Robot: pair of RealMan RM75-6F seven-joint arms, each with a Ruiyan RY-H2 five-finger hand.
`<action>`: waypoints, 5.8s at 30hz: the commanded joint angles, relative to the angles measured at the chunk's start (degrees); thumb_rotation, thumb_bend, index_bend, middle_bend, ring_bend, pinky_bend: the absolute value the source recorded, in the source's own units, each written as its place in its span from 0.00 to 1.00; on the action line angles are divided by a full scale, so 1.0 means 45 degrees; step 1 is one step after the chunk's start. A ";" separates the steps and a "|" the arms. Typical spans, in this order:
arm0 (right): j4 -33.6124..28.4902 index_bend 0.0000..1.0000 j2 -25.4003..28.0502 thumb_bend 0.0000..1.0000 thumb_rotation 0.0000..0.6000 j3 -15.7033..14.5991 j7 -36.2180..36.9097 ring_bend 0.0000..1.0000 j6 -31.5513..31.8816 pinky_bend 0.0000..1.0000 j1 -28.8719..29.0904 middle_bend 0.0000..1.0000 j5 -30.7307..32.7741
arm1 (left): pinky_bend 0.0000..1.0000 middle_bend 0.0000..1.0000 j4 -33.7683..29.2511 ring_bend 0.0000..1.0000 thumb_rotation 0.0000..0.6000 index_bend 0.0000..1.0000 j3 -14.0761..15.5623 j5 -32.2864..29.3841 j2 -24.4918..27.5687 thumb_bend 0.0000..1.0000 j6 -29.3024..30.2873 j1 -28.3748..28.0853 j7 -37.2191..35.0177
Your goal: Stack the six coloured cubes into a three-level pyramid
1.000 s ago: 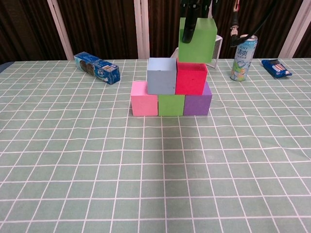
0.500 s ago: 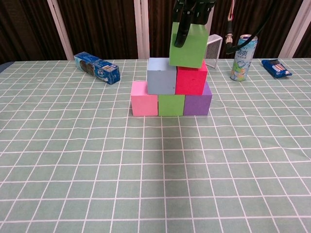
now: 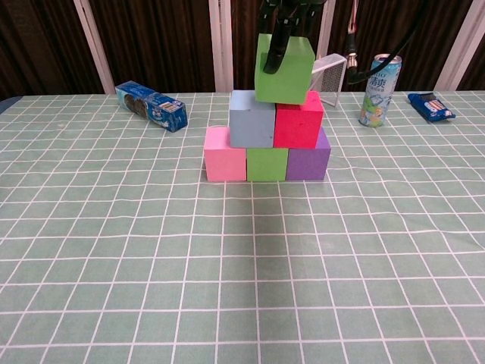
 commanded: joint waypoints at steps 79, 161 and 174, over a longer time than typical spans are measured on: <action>0.1200 0.14 -0.0887 0.36 1.00 0.0196 -0.1282 0.35 0.0883 0.22 0.0537 0.48 0.0789 | 0.05 0.04 0.0178 0.01 1.00 0.00 -0.0294 -0.0176 0.0122 0.10 -0.0341 0.0269 -0.0023; 0.1336 0.14 -0.1212 0.36 1.00 0.0512 -0.1975 0.28 0.1002 0.24 0.0215 0.42 0.0449 | 0.05 0.04 0.0226 0.01 1.00 0.00 -0.0354 -0.0204 0.0107 0.10 -0.0450 0.0339 0.0053; 0.1358 0.09 -0.1289 0.36 1.00 0.0483 -0.1905 0.23 0.0953 0.24 0.0180 0.33 0.0281 | 0.04 0.04 0.0235 0.01 1.00 0.00 -0.0382 -0.0241 0.0110 0.10 -0.0446 0.0340 0.0042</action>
